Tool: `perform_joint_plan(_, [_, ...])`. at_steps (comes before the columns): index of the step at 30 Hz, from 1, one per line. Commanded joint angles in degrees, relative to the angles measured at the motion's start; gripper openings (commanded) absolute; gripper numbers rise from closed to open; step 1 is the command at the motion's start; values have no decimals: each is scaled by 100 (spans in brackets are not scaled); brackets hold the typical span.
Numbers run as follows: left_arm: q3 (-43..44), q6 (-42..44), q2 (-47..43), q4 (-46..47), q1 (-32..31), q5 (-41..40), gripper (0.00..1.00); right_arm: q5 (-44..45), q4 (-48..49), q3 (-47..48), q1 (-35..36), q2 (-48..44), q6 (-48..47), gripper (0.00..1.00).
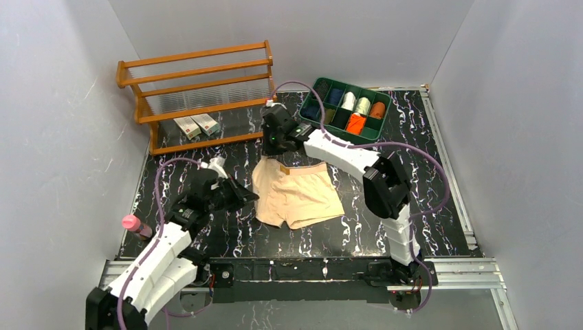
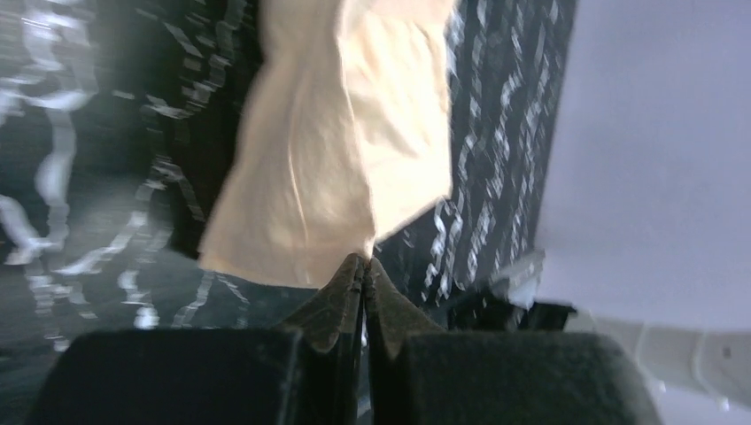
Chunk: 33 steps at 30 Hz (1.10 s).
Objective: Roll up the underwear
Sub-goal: Fold the underwear at the center of the board.
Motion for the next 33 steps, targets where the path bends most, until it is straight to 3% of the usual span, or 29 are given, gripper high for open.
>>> perform_joint_plan(1, [473, -334, 489, 809, -1159, -298, 0, -923, 824, -885, -347, -659, 310, 14])
perform_joint_plan(6, [996, -387, 1394, 1251, -2257, -946, 0, -1226, 1238, -2081, -801, -1354, 474, 14])
perform_joint_plan(14, [1438, -425, 2764, 2297, -3226, -1085, 0, -1581, 1881, -3689, -1604, -2472, 516, 16])
perform_joint_plan(18, [1558, -623, 3459, 2997, -3486, -1037, 0, -1773, 1888, -4031, -1955, -2643, 341, 16])
perform_joint_plan(24, [1902, -617, 4272, 3248, -3710, -1051, 0, -1696, 1742, -4335, -2277, -2699, 122, 18])
perform_joint_plan(33, [2303, -559, 4772, 3370, -3735, -1017, 0, -1383, 1606, -4347, -2440, -2358, -237, 22])
